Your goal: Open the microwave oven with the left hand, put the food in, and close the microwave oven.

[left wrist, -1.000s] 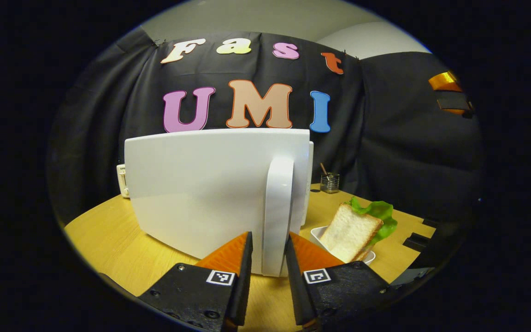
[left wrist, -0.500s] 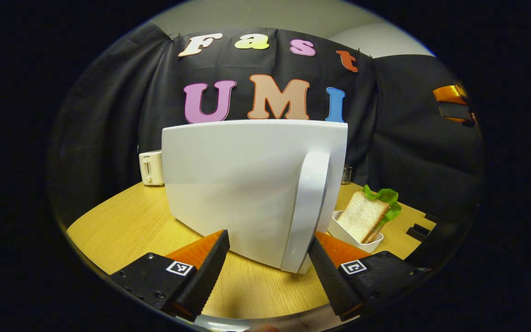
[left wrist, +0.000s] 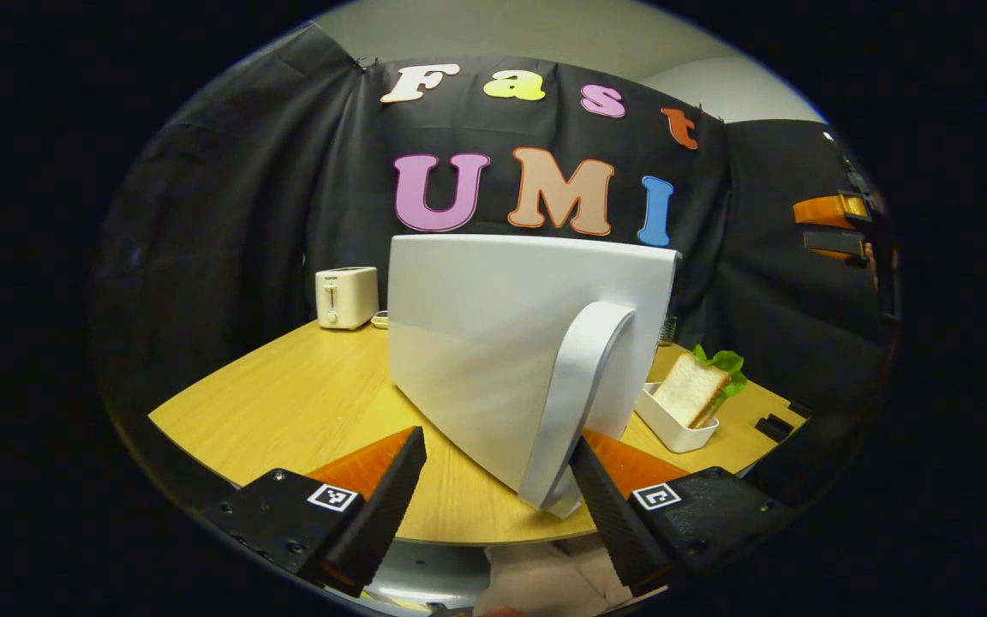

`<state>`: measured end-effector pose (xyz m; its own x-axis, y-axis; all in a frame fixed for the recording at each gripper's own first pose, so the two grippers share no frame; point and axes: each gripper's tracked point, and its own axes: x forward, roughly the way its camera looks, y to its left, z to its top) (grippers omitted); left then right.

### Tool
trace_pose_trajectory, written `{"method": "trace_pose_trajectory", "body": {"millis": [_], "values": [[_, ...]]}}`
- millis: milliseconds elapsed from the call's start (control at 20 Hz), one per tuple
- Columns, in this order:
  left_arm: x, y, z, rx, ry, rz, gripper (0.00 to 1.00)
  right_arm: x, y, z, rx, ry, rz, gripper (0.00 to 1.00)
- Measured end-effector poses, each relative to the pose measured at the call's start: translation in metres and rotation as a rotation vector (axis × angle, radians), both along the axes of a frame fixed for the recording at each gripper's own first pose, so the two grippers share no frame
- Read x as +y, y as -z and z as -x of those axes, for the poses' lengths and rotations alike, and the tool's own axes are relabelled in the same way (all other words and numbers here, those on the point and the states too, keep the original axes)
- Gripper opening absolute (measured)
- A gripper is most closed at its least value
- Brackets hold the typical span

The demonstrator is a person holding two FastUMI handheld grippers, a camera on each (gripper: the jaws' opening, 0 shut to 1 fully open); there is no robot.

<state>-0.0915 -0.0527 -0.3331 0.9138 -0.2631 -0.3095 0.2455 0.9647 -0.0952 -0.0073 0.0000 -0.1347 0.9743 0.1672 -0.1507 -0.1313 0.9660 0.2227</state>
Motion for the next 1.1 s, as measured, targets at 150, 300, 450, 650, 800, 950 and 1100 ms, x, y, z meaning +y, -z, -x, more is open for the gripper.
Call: {"method": "trace_pose_trajectory", "body": {"millis": [150,300,450,650,800,950,1100], "values": [[0.036,-0.006,0.01,-0.016,-0.056,-0.035,1.0,0.018,0.005,-0.007,0.008,-0.037,-0.001,0.92],[0.073,-0.011,0.019,-0.023,-0.131,-0.06,1.0,0.034,0.013,-0.011,0.02,-0.072,-0.007,0.92],[0.105,-0.022,0.029,-0.047,-0.202,-0.095,1.0,0.046,0.022,-0.017,0.041,-0.092,-0.019,0.92],[0.145,-0.048,0.039,-0.113,-0.305,-0.123,1.0,0.061,0.038,-0.027,0.086,-0.121,-0.029,0.92],[0.17,-0.072,0.04,-0.162,-0.384,-0.12,1.0,0.068,0.058,-0.032,0.149,-0.139,-0.024,0.95],[0.2,-0.096,0.041,-0.206,-0.476,-0.128,0.99,0.066,0.087,-0.038,0.269,-0.159,-0.008,0.92],[0.223,-0.118,0.04,-0.263,-0.556,-0.167,0.99,0.048,0.118,-0.051,0.394,-0.132,-0.026,0.92]]}}
